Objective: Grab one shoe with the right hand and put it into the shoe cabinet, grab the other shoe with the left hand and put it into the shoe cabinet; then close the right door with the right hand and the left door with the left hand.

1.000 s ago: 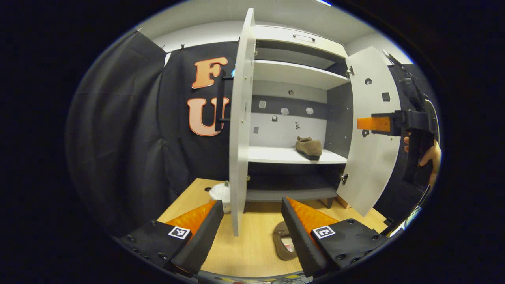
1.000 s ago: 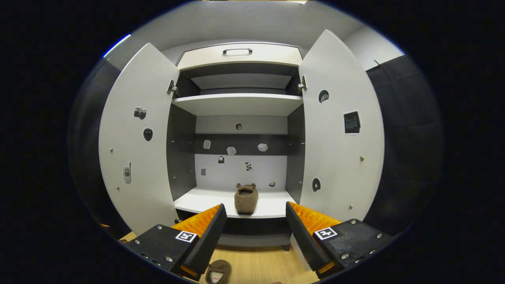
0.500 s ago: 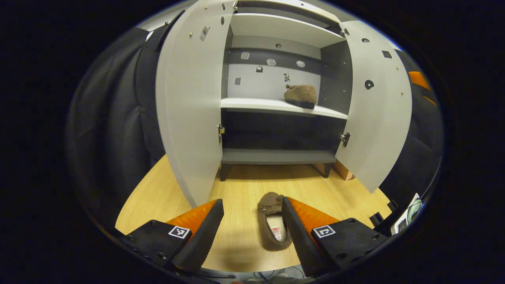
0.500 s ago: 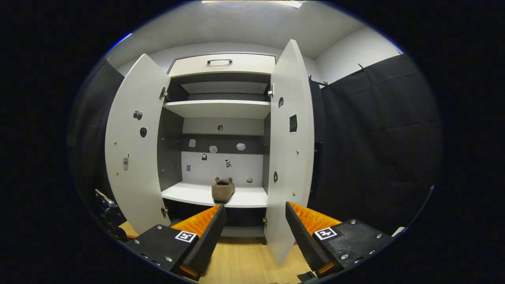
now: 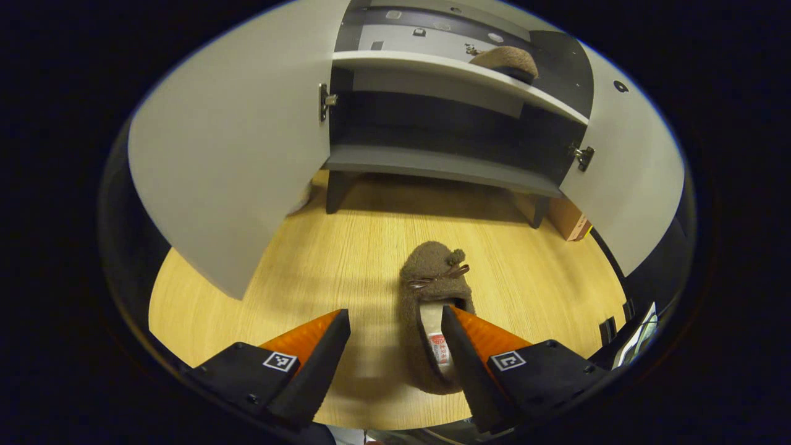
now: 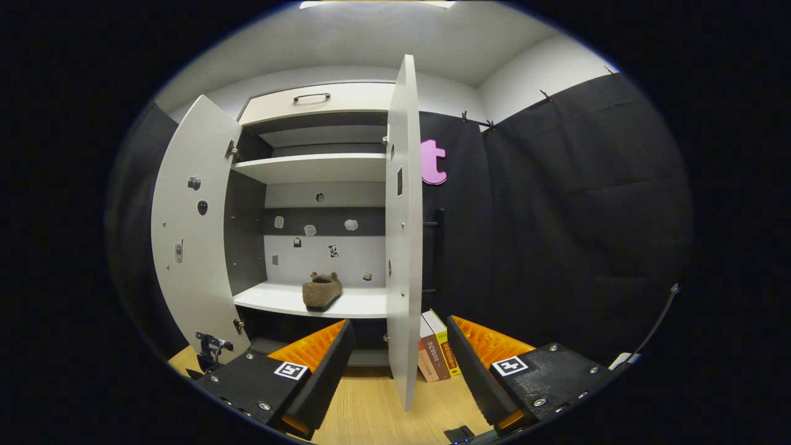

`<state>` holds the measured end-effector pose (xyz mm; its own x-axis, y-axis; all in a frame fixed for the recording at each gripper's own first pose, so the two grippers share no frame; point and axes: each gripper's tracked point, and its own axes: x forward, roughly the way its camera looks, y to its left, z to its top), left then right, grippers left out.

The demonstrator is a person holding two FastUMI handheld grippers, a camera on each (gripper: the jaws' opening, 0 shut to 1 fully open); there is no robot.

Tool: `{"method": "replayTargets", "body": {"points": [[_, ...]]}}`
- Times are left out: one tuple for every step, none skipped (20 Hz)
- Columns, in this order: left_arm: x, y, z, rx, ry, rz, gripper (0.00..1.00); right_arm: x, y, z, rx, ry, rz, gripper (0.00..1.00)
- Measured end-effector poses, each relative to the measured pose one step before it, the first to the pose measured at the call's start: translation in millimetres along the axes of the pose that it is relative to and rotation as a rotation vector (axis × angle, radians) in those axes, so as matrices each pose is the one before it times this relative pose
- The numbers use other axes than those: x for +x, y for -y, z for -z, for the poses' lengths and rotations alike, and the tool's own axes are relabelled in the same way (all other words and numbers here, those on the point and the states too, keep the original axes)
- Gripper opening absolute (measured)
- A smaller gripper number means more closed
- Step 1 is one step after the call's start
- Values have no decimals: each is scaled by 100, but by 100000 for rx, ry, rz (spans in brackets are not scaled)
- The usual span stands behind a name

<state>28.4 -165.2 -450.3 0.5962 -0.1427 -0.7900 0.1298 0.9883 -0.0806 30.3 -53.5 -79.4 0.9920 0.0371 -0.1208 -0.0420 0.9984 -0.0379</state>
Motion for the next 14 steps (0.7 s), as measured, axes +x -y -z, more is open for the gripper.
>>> {"method": "replayTargets", "body": {"points": [[880, -230, 543, -182, -2106, -448, 98, 59, 233, 354, 155, -681, -497, 93], [641, -60, 392, -484, -2047, -565, 98, 34, 461, 431, 54, -848, -170, 92], [697, 68, 322, -148, -1365, 148, 98, 111, 461, 346, 224, -905, 97, 93], [654, 22, 155, 391, -1142, -139, 98, 65, 419, 301, 395, -859, 275, 93], [525, 39, 376, 349, -1224, -269, 94, 130, 425, 355, 681, -888, 315, 93], [596, -32, 214, 440, -1271, -350, 97, 101, 321, 128, 534, -465, 170, 93], [565, 127, 270, -441, -1353, 22, 96, 116, 348, 169, 452, -486, 417, 93], [383, 4, -10, -1209, 11, -300, 96, 30, 369, 248, 52, -721, 385, 93], [324, 72, -60, -1215, 158, 9, 92, 38, 305, 136, -341, -337, 231, 93], [327, -17, 61, -934, -184, -96, 89, 9, 336, 34, -369, 32, 308, 93], [267, 127, 183, -1007, -645, 504, 81, 58, 293, -14, -90, 254, 554, 93], [323, 579, 371, -1660, -1529, 2327, 75, 166, 280, -39, 71, -320, 816, 93], [160, 491, -42, -1475, 238, 1969, 63, 57, 260, 199, 516, -296, 389, 93], [99, 407, -41, -202, -130, 1144, 53, -37, 118, 159, 818, -321, -67, 93]]}}
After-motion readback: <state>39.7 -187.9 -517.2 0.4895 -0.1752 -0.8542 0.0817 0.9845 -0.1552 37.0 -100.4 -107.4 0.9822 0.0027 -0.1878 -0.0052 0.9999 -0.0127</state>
